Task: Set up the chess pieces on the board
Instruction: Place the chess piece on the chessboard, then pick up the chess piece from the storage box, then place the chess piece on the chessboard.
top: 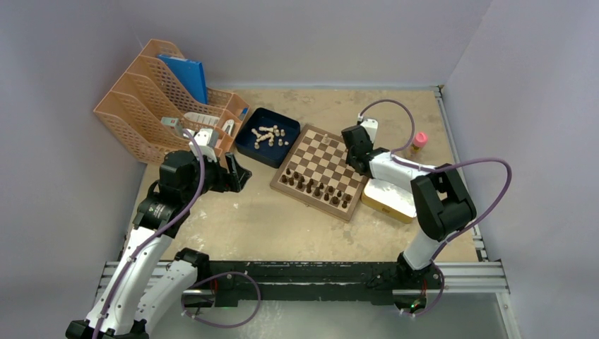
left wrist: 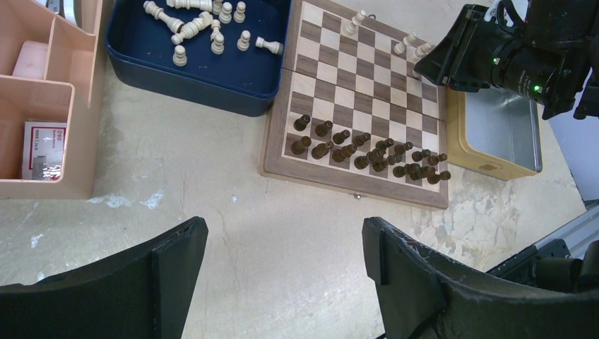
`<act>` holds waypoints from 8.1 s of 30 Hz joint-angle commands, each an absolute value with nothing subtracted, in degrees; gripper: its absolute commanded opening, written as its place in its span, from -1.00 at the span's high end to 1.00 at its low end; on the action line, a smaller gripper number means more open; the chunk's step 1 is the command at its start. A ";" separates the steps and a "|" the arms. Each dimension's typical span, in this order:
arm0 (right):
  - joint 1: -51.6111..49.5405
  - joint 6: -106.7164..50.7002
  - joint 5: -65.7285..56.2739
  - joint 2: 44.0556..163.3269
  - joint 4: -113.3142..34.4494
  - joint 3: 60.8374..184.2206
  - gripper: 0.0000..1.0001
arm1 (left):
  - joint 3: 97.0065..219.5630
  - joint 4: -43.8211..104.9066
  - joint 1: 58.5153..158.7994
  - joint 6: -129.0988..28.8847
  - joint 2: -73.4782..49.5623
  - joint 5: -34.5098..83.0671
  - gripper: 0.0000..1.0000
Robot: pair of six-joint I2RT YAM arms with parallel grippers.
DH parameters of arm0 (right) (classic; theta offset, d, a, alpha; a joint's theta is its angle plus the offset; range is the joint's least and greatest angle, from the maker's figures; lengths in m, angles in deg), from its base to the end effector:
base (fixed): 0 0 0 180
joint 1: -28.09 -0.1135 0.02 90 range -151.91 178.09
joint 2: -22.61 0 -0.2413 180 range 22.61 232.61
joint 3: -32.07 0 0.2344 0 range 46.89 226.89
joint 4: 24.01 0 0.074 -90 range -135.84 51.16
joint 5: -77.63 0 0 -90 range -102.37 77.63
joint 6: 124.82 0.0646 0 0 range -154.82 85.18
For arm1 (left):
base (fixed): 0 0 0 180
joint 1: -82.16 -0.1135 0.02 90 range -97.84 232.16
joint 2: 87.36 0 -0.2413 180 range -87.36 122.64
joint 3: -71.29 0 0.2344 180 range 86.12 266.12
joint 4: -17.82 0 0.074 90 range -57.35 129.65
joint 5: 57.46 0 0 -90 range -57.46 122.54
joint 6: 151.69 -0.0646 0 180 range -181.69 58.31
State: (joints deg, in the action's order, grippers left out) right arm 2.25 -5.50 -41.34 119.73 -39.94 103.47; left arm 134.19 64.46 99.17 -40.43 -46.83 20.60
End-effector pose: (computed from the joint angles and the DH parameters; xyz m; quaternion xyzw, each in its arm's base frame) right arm 0.3364 0.1281 0.1645 0.1292 0.8798 -0.0187 0.4571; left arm 0.1667 -0.0650 0.3031 0.0254 0.8369 -0.2595 0.4813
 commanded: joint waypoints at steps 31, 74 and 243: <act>2.47 -5.16 -39.85 120.81 -37.23 103.77 0.26 | 134.48 61.74 99.47 -41.03 -47.20 20.67 -0.62; 2.47 -4.85 -40.23 121.31 -37.01 103.85 0.32 | 134.52 61.67 99.47 -41.03 -47.14 20.67 -0.61; -5.22 -10.44 -32.27 130.87 -45.60 128.66 0.66 | 134.50 62.27 99.47 -41.30 -50.32 23.36 -0.61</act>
State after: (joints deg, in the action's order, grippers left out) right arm -6.43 -11.84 -32.23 130.09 -48.22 128.41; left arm 134.19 64.50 99.17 -40.45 -50.24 23.81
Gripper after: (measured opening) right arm 0.170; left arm 0.807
